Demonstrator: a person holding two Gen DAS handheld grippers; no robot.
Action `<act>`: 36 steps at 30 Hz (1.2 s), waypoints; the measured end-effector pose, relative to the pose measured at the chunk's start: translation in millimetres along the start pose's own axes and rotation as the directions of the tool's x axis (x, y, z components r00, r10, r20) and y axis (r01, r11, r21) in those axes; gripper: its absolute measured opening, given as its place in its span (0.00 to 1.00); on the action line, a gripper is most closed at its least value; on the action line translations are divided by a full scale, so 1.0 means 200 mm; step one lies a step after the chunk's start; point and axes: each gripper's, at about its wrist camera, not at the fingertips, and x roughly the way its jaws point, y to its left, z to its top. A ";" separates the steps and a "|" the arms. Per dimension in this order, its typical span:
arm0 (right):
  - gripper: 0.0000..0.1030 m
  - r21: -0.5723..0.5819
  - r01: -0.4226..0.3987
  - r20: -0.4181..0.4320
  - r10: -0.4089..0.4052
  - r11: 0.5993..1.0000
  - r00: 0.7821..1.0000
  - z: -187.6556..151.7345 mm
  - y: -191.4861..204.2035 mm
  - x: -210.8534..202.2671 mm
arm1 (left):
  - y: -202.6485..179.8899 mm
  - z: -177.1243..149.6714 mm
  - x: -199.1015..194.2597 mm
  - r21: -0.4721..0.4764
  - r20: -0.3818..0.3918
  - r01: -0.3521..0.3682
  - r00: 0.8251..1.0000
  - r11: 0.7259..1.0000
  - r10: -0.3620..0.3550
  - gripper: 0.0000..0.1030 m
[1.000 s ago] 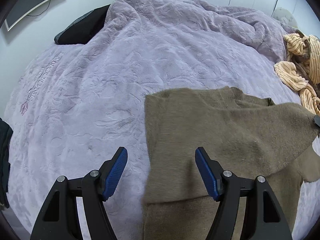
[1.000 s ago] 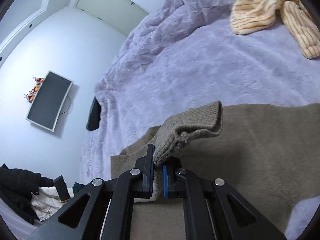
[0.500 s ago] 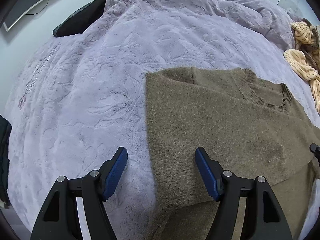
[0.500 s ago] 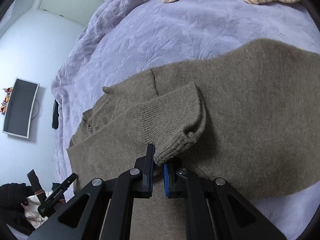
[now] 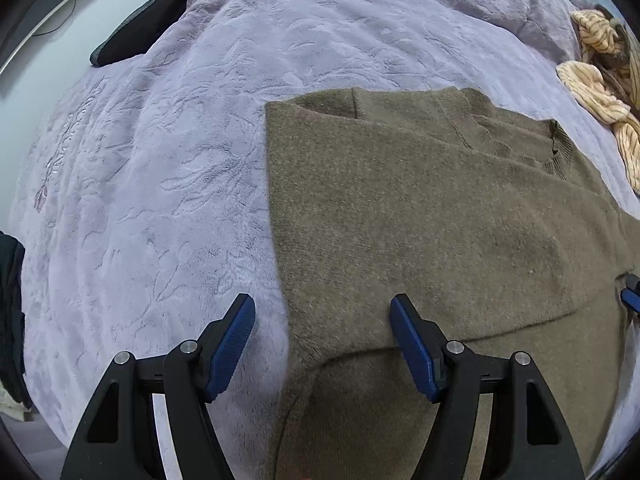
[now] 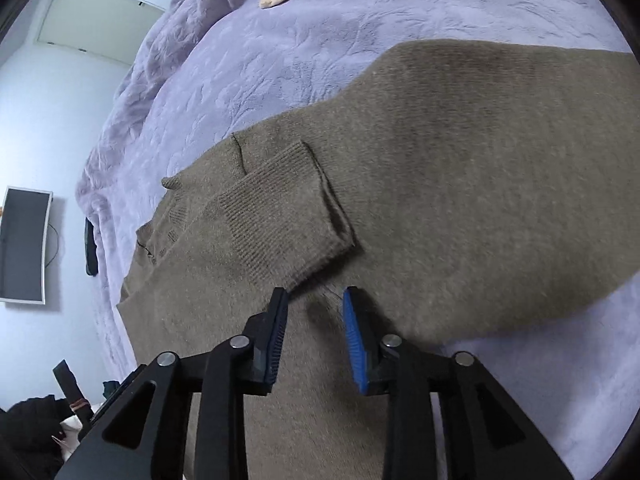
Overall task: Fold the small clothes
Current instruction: 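Grasp the other sleeve cuff with the right tool and lift it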
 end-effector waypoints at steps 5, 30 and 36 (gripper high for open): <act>0.56 0.005 0.002 -0.017 -0.002 1.000 1.000 -0.10 -0.07 -0.15 | -0.19 -0.07 -0.08 0.068 -0.034 0.056 0.998 0.996 -0.054 0.69; 0.57 0.417 -0.039 0.298 -0.096 0.908 0.950 0.02 -1.08 -0.67 | -1.39 -0.23 -0.11 0.375 -0.122 0.184 0.981 0.909 -0.148 0.69; 0.57 0.494 -0.198 0.413 -0.027 0.847 0.910 0.13 -1.23 -0.68 | -1.49 -0.24 -0.06 0.393 -0.121 0.166 0.984 0.904 -0.128 0.69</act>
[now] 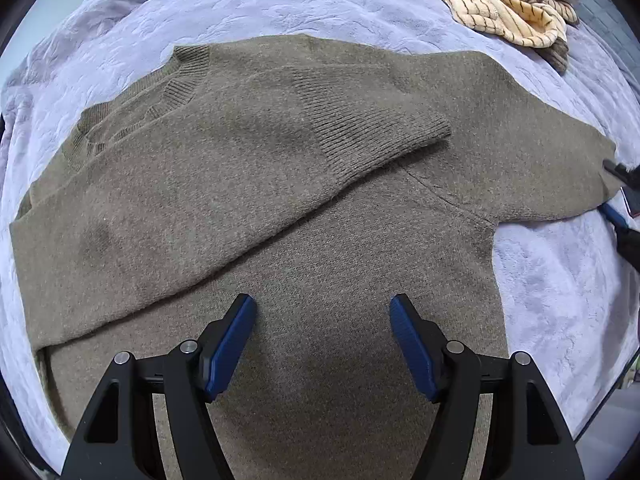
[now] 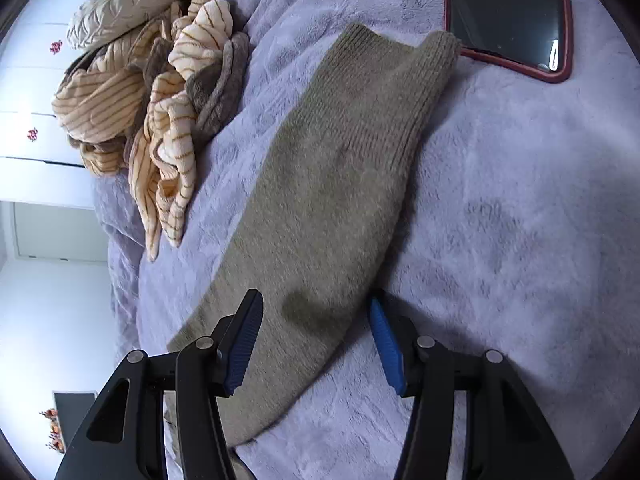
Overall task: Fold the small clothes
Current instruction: 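Grasp the other sleeve cuff with the right tool and lift it, then fold the held sleeve across the sweater body and release with the right tool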
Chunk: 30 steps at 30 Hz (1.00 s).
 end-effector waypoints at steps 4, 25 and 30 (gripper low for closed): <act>0.57 -0.009 -0.044 0.004 0.044 0.999 0.999 0.05 0.03 0.03 | -0.04 0.03 0.01 0.011 0.005 -0.005 1.000 1.000 0.005 0.69; 0.06 0.021 -0.289 -0.061 0.290 0.957 0.955 0.03 0.20 -0.01 | 0.04 0.02 -0.09 -0.015 0.029 0.051 0.998 0.999 -0.050 0.69; 0.06 -0.056 -0.345 -0.106 0.338 0.937 0.935 -0.11 0.44 -0.05 | 0.17 0.02 -0.16 -0.026 0.065 0.104 0.993 0.994 -0.102 0.69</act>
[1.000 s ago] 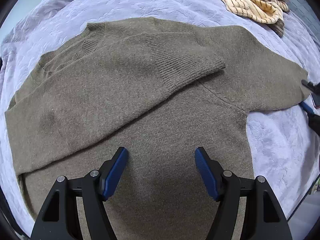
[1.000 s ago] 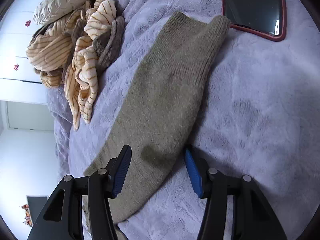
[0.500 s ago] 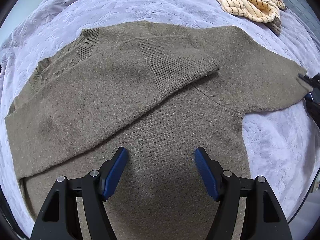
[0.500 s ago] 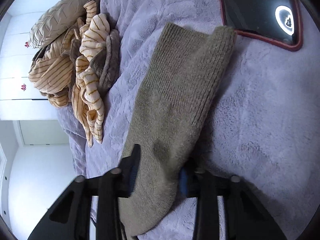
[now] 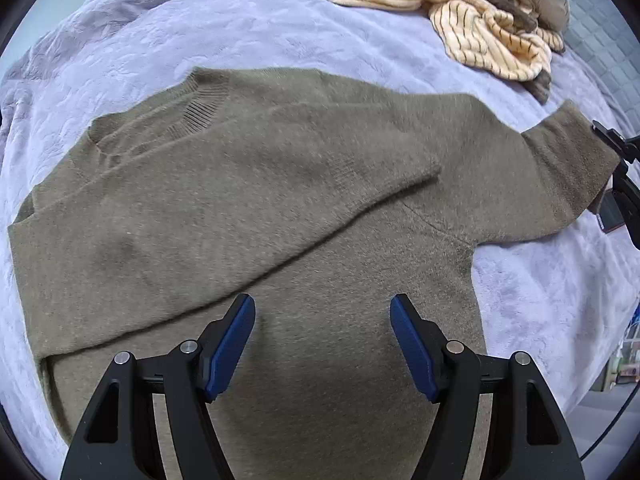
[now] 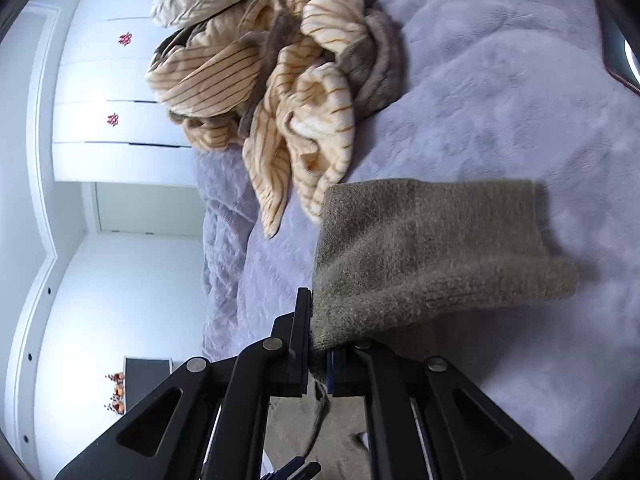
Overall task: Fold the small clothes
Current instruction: 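Fold the held sleeve across the sweater body and release with the right tool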
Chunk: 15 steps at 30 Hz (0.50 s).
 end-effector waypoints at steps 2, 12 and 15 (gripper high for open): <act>0.06 -0.043 -0.012 -0.025 0.011 0.999 1.000 -0.07 0.12 0.04 | 0.05 0.00 -0.04 -0.009 0.015 -0.005 1.000 1.000 0.005 0.69; 0.06 -0.291 -0.062 -0.167 0.013 0.955 0.986 -0.55 0.71 0.42 | 0.47 -0.11 -0.16 -0.133 0.058 -0.040 0.997 0.990 0.048 0.69; 0.06 -0.392 -0.063 -0.219 -0.026 0.918 0.975 -0.78 0.86 0.59 | 0.63 -0.17 -0.18 -0.167 0.060 -0.058 0.996 0.984 0.069 0.69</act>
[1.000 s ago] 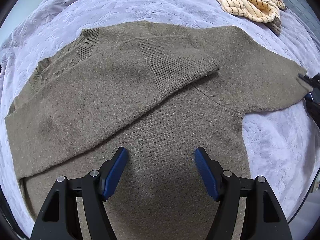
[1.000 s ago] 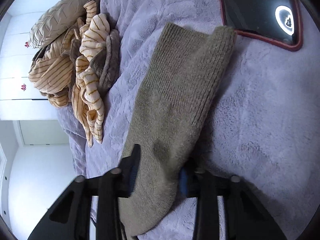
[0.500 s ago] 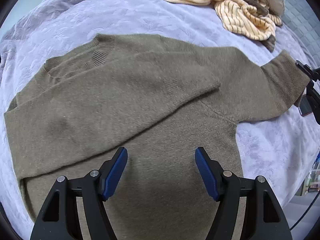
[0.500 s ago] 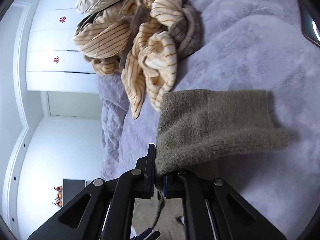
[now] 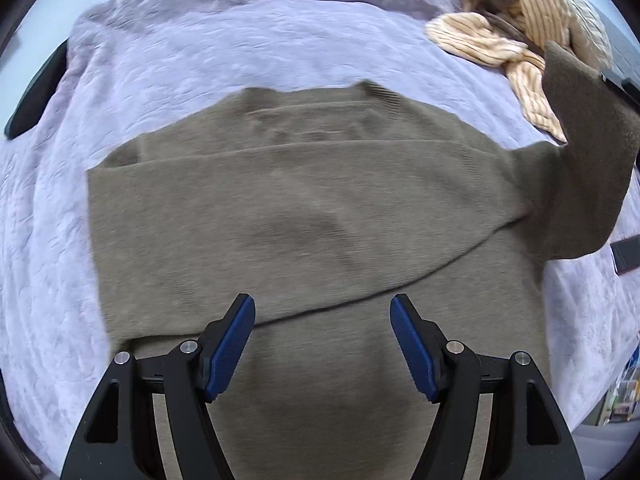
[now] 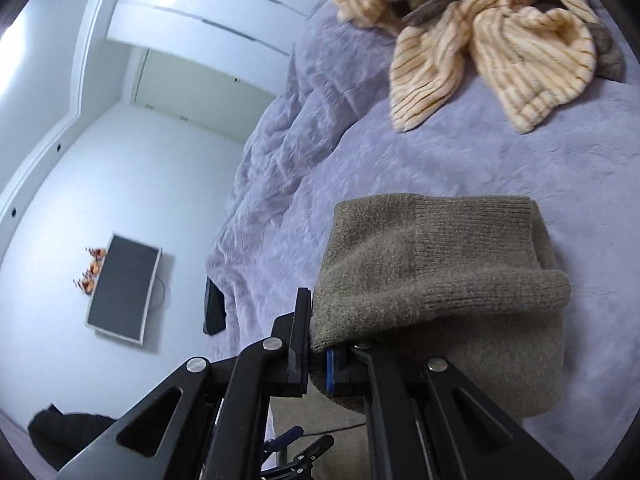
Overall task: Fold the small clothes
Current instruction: 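Fold the held sleeve across the sweater body and release with the right tool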
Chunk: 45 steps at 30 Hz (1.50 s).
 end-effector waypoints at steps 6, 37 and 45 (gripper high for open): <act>0.06 -0.237 0.057 -0.166 -0.098 0.970 0.981 -0.35 0.35 0.55 | 0.37 -0.03 -0.02 -0.090 0.022 -0.045 0.999 0.995 0.047 0.69; 0.07 -0.081 0.170 -0.243 -0.185 0.982 0.952 -0.67 0.24 0.83 | 0.89 -0.21 -0.01 -0.181 0.028 -0.035 0.999 0.983 0.041 0.69; 0.13 -0.694 0.154 -0.294 -0.472 0.703 0.831 -1.04 0.67 1.19 | 1.14 -0.30 -0.10 -0.248 0.028 -0.091 0.995 0.965 0.101 0.69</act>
